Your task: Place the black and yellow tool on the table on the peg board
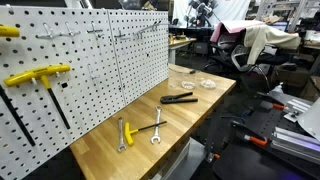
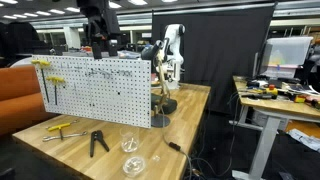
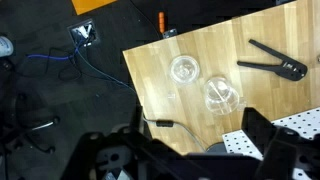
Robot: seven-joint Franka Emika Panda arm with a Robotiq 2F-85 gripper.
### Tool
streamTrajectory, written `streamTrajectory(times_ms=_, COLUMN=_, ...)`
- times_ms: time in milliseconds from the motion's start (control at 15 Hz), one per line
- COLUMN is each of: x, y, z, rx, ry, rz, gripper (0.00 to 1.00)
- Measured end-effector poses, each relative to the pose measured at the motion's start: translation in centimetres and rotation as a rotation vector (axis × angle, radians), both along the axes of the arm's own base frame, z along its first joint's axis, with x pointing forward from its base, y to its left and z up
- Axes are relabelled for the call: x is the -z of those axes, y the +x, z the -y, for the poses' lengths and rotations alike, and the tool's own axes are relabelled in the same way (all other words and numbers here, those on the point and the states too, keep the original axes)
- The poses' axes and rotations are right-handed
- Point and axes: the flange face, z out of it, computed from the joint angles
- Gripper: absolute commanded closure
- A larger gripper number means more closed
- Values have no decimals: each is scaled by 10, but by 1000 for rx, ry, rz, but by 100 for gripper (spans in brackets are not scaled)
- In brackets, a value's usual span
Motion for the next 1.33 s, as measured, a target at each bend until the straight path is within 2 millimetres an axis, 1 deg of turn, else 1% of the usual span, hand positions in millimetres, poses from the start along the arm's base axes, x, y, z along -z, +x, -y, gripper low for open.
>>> streamTrajectory(times_ms=267, x=0, y=0, z=-1, rx=-2, ry=0, rz=0, gripper=0)
streamTrajectory(times_ms=400, x=-1, y=4, z=-8, rx=-20, ry=-3, rz=14, gripper=0)
streamTrajectory(times_ms=467, x=-3, y=7, z=-16, rx=-43, ry=-7, rz=30, gripper=0)
streamTrajectory(times_ms=600, x=-6, y=16, z=-41, rx=-113, ry=-17, rz=61, gripper=0)
streamTrajectory(times_ms=667, x=-5, y=19, z=-57, rx=-161, ry=-21, rz=68, gripper=0)
streamTrajectory(times_ms=800, x=3, y=19, z=-94, rx=-275, ry=-30, rz=63, gripper=0)
streamTrajectory(times_ms=933, x=18, y=14, z=-124, rx=-384, ry=-27, rz=50, gripper=0)
streamTrajectory(times_ms=1000, x=22, y=12, z=-130, rx=-393, ry=-25, rz=44, gripper=0)
streamTrajectory(times_ms=1200, x=20, y=12, z=-125, rx=-380, ry=-25, rz=50, gripper=0)
streamTrajectory(times_ms=1333, x=20, y=12, z=-125, rx=-379, ry=-25, rz=50, gripper=0)
